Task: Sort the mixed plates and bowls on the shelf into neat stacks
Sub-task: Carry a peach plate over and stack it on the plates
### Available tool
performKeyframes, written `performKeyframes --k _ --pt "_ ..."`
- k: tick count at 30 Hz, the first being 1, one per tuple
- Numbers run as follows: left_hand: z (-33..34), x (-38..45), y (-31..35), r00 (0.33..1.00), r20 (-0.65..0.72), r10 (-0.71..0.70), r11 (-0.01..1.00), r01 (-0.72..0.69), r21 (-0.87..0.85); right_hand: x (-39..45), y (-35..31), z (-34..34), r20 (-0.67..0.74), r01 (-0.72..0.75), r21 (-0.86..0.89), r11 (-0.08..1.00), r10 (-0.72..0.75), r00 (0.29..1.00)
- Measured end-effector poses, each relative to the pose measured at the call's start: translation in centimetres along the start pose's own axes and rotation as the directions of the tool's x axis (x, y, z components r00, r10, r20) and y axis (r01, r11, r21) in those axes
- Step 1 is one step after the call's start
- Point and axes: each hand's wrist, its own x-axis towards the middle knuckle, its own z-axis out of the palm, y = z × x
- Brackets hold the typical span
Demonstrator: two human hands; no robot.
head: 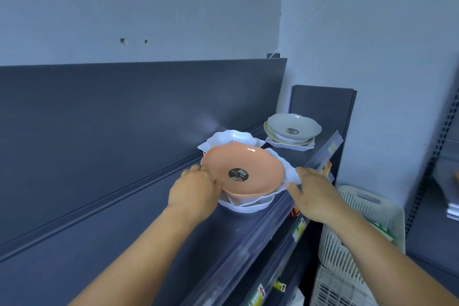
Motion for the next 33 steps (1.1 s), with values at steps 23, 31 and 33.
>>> performKeyframes --k 23,31,33 --pt "-2.5 -3.5 2.1 0.808 -0.147 -0.571 0.604 0.292 -0.742 3.6 0.0 -1.0 0.050 -0.043 0.799 0.599 0.005 0.999" --pt "-5.2 -10.4 -2.1 0.676 -0.238 -0.698 0.586 0.347 -0.732 -0.2 -5.6 -0.4 0.087 0.023 0.827 0.562 -0.168 0.982" --pt "-6.0 -12.6 -3.4 0.638 -0.252 -0.728 0.573 0.363 -0.735 -1.6 -7.3 0.0 0.100 0.036 0.830 0.557 -0.211 0.972"
